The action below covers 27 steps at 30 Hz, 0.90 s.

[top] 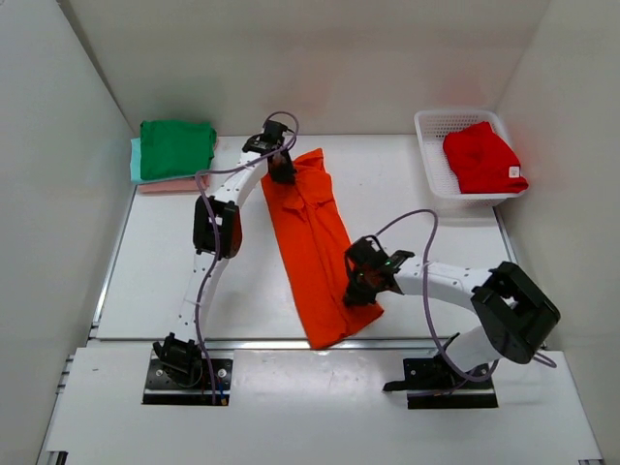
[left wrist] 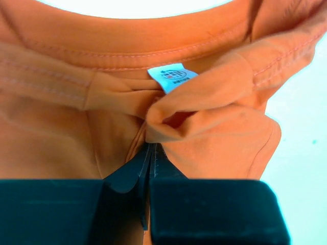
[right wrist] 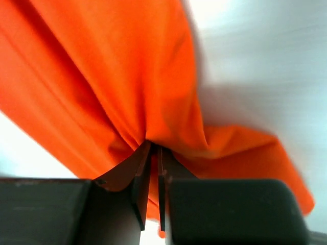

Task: Fold and stack the t-shirts
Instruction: Rotate the tshirt 90 degrees

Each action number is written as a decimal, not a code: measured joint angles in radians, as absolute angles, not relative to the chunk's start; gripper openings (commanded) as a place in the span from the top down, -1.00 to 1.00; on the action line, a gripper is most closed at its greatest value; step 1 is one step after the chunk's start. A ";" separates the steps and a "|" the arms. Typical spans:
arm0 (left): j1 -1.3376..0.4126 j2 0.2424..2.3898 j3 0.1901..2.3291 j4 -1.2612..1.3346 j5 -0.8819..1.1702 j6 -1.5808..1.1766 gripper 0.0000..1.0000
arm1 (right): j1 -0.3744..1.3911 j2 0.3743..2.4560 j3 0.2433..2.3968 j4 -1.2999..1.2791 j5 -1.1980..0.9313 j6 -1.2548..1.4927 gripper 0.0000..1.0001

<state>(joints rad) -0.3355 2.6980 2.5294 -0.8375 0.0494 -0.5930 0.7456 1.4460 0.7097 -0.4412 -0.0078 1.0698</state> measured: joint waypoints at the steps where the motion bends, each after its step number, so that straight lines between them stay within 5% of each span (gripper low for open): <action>1: -0.332 2.711 2.553 -0.844 0.058 -0.593 0.78 | 0.773 1.462 0.712 -0.410 -0.018 1.099 0.81; 12: -0.314 2.740 2.579 -0.783 0.095 -0.592 0.73 | 1.010 1.745 0.978 -0.276 0.002 1.174 0.67; 19: -0.287 2.719 2.563 -0.685 0.120 -0.611 0.57 | 1.047 1.745 1.051 -0.391 0.149 1.048 0.53; 27: -0.220 2.225 2.147 -0.653 0.184 -0.570 0.35 | 0.952 1.483 1.035 -0.480 0.221 0.830 0.40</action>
<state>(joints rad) -0.2195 2.2250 2.1471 -0.6533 0.1837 -0.5701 0.9516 1.4830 1.0348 -0.4801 0.2214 0.8295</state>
